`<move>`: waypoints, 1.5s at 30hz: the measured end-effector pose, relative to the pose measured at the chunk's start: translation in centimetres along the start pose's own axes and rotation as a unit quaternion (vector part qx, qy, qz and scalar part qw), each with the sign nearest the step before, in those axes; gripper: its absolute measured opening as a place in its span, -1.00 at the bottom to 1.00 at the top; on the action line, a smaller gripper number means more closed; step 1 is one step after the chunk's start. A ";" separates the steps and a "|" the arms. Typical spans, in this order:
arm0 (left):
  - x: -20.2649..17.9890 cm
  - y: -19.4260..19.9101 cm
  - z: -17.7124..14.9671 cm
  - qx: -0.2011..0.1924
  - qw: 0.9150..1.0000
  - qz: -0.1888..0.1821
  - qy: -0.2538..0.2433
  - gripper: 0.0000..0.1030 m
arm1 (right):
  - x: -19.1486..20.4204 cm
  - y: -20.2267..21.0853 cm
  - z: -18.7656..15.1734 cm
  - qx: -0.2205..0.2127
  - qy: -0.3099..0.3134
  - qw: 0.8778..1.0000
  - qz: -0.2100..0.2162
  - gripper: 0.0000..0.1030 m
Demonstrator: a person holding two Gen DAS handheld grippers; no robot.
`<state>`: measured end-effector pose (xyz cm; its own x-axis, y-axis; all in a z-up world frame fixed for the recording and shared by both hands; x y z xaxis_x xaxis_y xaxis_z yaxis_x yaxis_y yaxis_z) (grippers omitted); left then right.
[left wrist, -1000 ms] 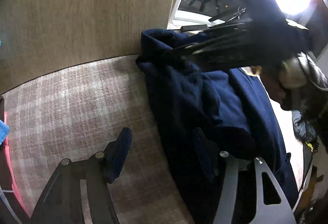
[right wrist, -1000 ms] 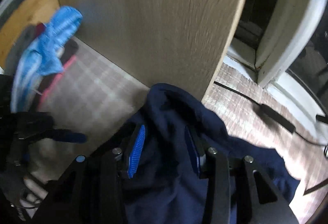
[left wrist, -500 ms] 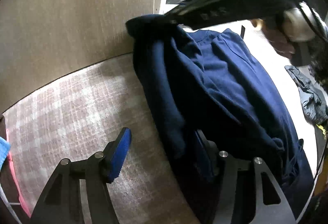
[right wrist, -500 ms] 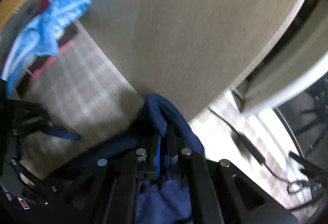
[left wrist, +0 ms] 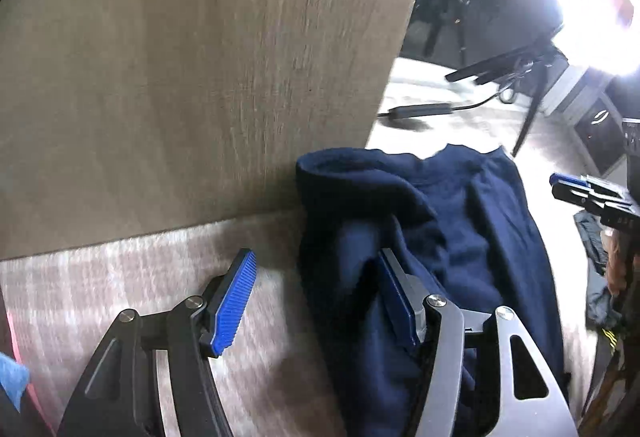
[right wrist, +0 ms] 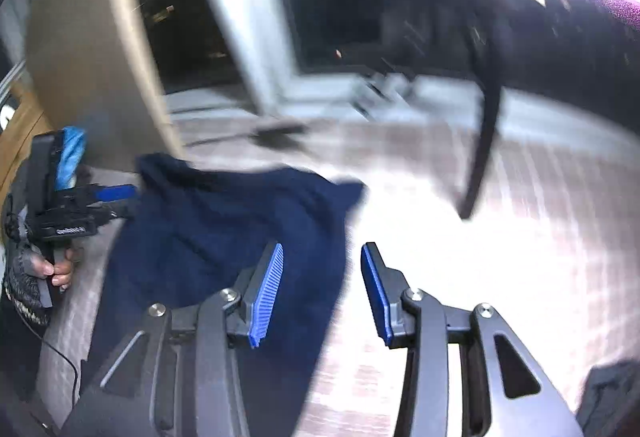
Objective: Fold clothes
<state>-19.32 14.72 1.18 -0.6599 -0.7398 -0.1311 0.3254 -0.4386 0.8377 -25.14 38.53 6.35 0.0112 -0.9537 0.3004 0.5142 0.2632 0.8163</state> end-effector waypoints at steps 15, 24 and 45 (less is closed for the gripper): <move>-0.3 -2.2 2.8 -0.006 0.998 -0.045 0.041 -0.90 | 0.2 -7.4 2.7 0.027 -0.021 0.995 0.098 -0.84; -0.9 4.0 3.9 -0.069 0.995 -0.068 0.025 -0.90 | 2.4 1.2 3.5 -0.055 0.015 0.989 0.136 -0.86; -11.5 20.8 -16.3 -0.044 0.989 -0.089 -0.108 -0.80 | 7.1 23.2 -18.9 -0.062 0.088 0.983 0.146 -0.86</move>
<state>6.08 5.82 11.52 -0.8378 -0.5254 -0.1484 0.2422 -0.6013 0.7614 3.07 35.10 18.05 0.3168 -0.8538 0.4132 0.5676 0.5197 0.6385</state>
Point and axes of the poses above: each gripper's, at about its wrist camera, not at the fingertips, and y roughly against the way its jaws point, x to its left, z to its top, the point moved 4 cm from there along -y, roughly the way its jaws point, and after that the axes turned 10 degrees about -y, right-handed, at the moved point
